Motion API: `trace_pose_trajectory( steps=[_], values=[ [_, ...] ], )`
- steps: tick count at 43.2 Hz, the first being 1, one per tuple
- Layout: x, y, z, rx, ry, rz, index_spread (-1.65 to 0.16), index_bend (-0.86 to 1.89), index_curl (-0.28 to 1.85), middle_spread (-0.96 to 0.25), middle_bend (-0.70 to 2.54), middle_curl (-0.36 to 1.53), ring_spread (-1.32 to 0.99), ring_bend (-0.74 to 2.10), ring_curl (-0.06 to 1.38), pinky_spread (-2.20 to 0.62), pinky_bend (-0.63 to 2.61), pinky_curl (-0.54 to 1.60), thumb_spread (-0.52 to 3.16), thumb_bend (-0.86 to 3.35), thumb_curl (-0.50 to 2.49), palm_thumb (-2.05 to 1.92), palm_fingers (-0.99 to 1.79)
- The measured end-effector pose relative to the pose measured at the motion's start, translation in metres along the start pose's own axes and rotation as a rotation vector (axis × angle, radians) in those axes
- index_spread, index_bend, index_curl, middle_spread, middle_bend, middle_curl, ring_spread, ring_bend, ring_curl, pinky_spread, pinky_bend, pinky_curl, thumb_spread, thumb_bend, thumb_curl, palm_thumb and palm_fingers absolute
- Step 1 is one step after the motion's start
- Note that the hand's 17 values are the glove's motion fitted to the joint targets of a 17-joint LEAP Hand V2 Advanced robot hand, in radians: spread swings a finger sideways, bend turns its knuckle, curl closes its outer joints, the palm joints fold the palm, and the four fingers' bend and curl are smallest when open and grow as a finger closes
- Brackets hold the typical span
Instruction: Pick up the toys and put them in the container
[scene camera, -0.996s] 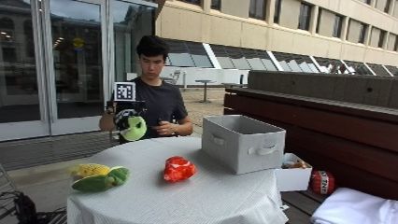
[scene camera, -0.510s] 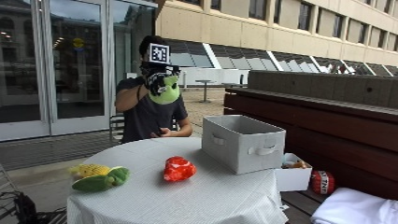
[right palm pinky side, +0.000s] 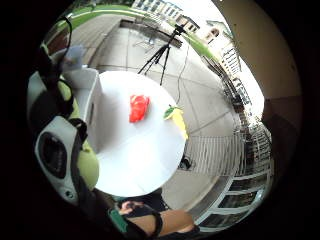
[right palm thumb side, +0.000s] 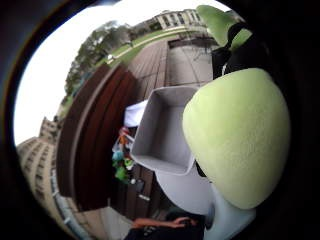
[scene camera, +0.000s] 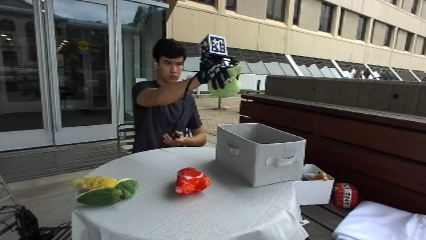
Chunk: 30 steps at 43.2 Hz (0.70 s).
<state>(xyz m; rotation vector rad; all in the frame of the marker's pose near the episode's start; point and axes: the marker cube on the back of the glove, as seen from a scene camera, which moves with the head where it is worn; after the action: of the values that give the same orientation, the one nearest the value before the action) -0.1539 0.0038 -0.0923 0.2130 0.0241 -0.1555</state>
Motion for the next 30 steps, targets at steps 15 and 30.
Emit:
trace_pose_trajectory(
  steps=[15, 30],
  values=[
    [-0.102, -0.032, 0.021, -0.069, -0.057, -0.094, -0.42, 0.21, 0.30, -0.59, 0.22, 0.72, -0.49, 0.96, 0.49, -0.47, 0.90, 0.36, 0.58, 0.17, 0.90, 0.72, 1.05],
    [-0.128, -0.043, 0.055, -0.065, -0.073, -0.070, -0.42, 0.15, 0.32, -0.61, 0.18, 0.78, -0.48, 0.96, 0.50, -0.47, 0.90, 0.38, 0.60, 0.14, 0.96, 0.72, 1.03]
  ],
)
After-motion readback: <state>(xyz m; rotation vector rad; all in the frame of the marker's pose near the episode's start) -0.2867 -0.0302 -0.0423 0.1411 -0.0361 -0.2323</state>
